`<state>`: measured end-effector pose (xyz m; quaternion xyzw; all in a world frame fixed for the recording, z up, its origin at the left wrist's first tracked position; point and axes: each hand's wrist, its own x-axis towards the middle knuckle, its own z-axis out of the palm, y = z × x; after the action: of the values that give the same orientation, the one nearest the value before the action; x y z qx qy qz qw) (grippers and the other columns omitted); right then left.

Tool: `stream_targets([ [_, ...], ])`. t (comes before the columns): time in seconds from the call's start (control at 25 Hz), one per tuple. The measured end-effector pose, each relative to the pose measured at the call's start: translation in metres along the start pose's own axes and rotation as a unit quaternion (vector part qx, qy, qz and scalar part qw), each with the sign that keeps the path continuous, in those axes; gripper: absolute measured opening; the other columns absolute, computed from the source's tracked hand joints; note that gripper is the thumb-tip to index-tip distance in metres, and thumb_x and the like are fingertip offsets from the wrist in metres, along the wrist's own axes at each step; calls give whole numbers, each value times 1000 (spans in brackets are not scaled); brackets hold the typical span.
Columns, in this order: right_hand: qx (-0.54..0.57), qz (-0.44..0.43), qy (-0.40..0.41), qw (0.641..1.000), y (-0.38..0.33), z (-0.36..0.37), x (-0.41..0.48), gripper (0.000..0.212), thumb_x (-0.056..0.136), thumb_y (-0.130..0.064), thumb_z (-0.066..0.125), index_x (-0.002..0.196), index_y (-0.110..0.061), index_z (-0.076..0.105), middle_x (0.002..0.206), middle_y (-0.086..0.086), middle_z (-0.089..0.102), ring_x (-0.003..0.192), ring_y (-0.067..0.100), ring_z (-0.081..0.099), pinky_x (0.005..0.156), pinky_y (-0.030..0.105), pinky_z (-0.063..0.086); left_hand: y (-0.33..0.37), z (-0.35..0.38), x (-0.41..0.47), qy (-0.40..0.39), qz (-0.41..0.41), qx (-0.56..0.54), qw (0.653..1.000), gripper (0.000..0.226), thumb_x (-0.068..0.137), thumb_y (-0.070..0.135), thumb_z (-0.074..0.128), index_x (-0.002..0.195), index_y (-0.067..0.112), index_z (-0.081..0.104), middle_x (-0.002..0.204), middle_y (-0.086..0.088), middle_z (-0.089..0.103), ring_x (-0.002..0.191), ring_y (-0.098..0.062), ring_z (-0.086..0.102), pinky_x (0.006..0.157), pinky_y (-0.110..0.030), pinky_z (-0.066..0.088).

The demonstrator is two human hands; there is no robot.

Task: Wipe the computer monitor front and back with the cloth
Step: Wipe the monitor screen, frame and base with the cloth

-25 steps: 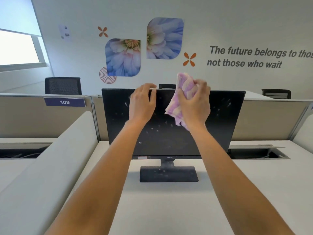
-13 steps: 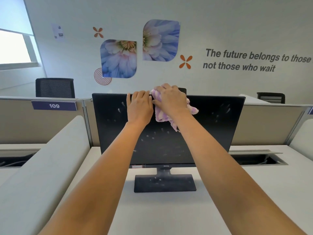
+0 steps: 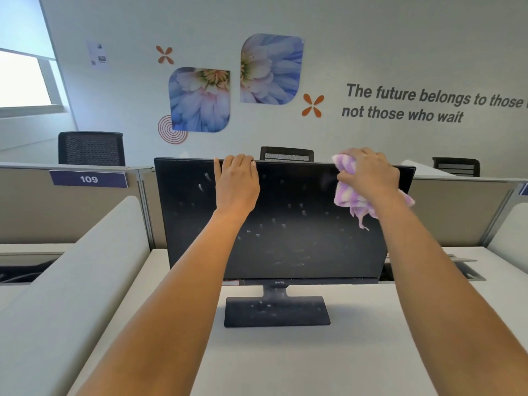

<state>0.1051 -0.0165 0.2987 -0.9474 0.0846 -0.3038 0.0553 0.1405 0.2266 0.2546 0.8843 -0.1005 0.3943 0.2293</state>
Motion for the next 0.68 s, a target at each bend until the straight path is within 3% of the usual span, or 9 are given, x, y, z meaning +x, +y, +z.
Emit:
stream_targets([
  [0.16, -2, 5, 32, 999, -35, 6, -4, 41, 89, -33, 59, 128, -22, 52, 126, 6, 54, 110, 27, 48, 74, 35, 37, -3, -3, 1, -10, -11, -2, 1000, 37, 101, 27, 28, 123, 14, 55, 127, -3, 57, 124, -21, 45, 117, -43, 10],
  [0.4, 11, -129, 57, 990, -123, 24, -19, 41, 89, -29, 57, 130, -23, 51, 125, 2, 55, 109, 23, 49, 74, 30, 38, -3, -5, -1, 1, -14, -10, 1000, 35, 101, 22, 29, 116, 11, 58, 119, -4, 60, 118, -23, 46, 116, -45, 12],
  [0.68, 25, -134, 61, 989, -75, 21, -12, 43, 89, -35, 57, 131, -28, 51, 125, -3, 55, 110, 20, 50, 70, 29, 37, -2, -3, -2, 6, -6, -23, 1000, 35, 101, 23, 29, 120, 12, 56, 121, -4, 59, 120, -22, 46, 116, -42, 10],
])
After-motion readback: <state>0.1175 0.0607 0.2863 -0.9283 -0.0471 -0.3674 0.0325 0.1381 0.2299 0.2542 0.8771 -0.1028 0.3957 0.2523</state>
